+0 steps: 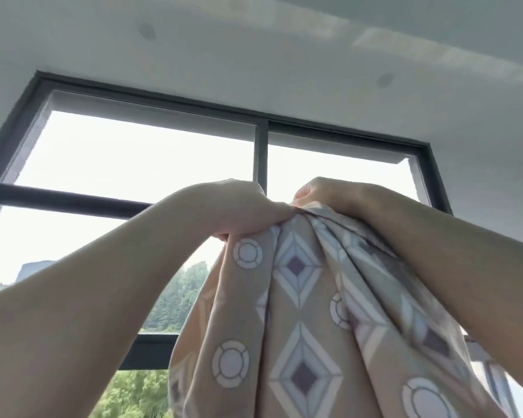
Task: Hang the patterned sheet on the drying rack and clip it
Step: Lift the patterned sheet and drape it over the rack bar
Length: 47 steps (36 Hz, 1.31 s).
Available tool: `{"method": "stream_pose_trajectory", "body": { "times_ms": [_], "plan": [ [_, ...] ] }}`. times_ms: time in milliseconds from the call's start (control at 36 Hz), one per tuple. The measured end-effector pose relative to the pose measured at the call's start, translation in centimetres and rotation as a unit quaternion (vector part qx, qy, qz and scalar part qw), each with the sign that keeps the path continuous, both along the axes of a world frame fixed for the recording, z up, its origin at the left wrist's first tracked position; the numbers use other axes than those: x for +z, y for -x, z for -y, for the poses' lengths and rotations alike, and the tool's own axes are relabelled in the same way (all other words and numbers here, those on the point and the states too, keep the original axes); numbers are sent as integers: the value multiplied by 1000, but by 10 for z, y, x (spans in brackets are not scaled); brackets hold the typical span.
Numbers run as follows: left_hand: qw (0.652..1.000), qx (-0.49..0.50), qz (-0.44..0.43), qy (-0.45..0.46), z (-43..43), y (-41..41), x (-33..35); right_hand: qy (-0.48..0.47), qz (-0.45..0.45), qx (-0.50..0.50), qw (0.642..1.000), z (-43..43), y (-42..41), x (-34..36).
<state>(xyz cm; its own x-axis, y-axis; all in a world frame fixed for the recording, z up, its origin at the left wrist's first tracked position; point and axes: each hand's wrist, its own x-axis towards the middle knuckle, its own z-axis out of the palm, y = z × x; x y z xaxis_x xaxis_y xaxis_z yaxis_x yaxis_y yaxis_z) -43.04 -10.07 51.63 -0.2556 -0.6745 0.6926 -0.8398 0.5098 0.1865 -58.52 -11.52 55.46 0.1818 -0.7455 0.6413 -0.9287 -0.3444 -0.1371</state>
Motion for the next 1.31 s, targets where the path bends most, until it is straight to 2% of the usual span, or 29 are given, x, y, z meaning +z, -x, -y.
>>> {"method": "stream_pose_trajectory", "body": {
  "times_ms": [111,194,333,417,472,611,750,861,944,1028,1139,1306],
  "plan": [
    [996,56,40,62,3,-7,-8,128,35,27,991,-31,13,-32],
    [994,67,42,80,-1,-12,-12,126,39,34,991,-33,18,-50],
    [987,106,68,104,-3,-8,-18,111,95,59,987,-37,27,-59],
    [970,142,77,179,-5,-3,-24,116,107,27,987,-41,27,-67],
    [959,155,72,228,-4,-4,-30,135,77,-9,988,-45,28,-72],
    [935,144,17,323,-3,-6,-40,166,68,-54,982,-49,26,-77],
    [940,142,-9,309,-7,-10,-42,231,75,-42,969,-48,22,-84],
    [944,84,-17,319,-13,-18,-43,239,89,-43,966,-50,21,-91],
    [958,34,24,285,-19,-23,-41,231,103,-41,967,-52,22,-91],
    [974,-9,22,224,-25,-18,-38,224,104,-46,968,-51,21,-89],
    [974,64,99,195,-24,-1,-50,208,121,-27,970,-49,25,-90],
    [966,98,84,225,-15,9,-49,194,110,-24,975,-44,38,-99]
  ]
}}
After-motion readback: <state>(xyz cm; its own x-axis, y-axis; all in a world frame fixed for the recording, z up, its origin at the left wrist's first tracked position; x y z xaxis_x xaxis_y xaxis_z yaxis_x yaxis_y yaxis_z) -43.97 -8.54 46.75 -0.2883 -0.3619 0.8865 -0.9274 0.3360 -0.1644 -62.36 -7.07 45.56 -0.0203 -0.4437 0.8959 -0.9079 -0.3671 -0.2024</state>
